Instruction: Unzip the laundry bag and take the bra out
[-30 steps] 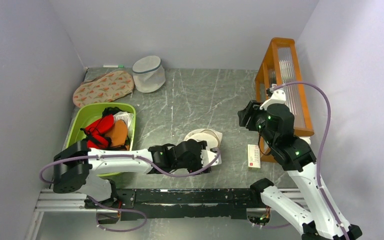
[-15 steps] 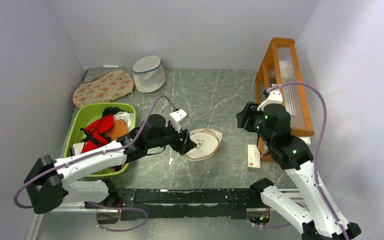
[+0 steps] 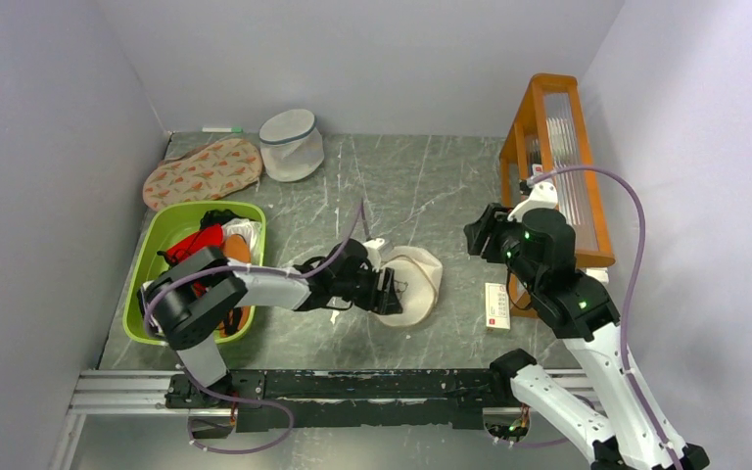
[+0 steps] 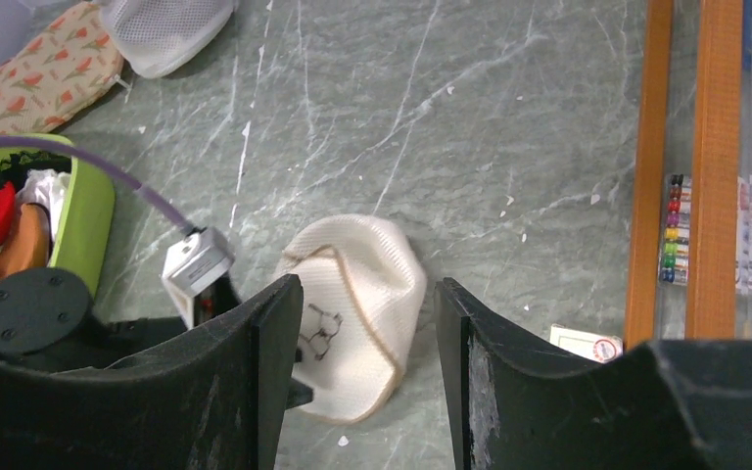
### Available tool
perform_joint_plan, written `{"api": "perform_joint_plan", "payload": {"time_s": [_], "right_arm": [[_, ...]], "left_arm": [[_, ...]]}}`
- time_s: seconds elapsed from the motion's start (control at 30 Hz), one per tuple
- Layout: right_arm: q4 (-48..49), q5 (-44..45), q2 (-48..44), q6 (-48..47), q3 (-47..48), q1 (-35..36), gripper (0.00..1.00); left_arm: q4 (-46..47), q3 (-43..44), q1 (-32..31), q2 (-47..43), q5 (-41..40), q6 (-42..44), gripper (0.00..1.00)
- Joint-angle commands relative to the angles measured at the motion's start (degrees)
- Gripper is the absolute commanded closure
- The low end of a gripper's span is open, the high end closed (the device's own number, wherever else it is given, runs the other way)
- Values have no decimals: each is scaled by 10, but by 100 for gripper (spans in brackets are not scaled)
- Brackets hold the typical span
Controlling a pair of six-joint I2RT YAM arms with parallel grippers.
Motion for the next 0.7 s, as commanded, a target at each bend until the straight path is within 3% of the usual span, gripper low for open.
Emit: {"api": "perform_joint_plan", "payload": {"time_s": [0.0,0.23,0.47,0.67], "right_arm": [[-11,0,-17,6,-6,-2,47],[-14,2,-22,3,10,-2,47],[-21,-2,-22,2,20,-2,47],[-20,7,-16,-10,34,-1,47]], "left_arm": [[63,57,0,60,-9,-11,28],[101,185,5,186,-2,-18,20],[141,323,18,310,92,-83,19],[213,323,25,279,124,-128,15]]}}
